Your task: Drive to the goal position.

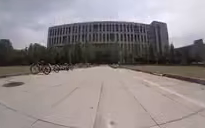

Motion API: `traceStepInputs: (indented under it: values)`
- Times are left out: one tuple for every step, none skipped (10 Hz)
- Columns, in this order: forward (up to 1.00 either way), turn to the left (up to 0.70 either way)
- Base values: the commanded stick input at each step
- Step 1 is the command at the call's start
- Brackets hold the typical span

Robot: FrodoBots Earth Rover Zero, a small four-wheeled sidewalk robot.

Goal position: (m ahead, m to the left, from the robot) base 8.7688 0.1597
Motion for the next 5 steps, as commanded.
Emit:
traceStepInputs:
  values:
    - [1.00,0.00]
    - [1.00,0.00]
    - [1.00,0.00]
    - [1.00,0.00]
    - [1.00,0.00]
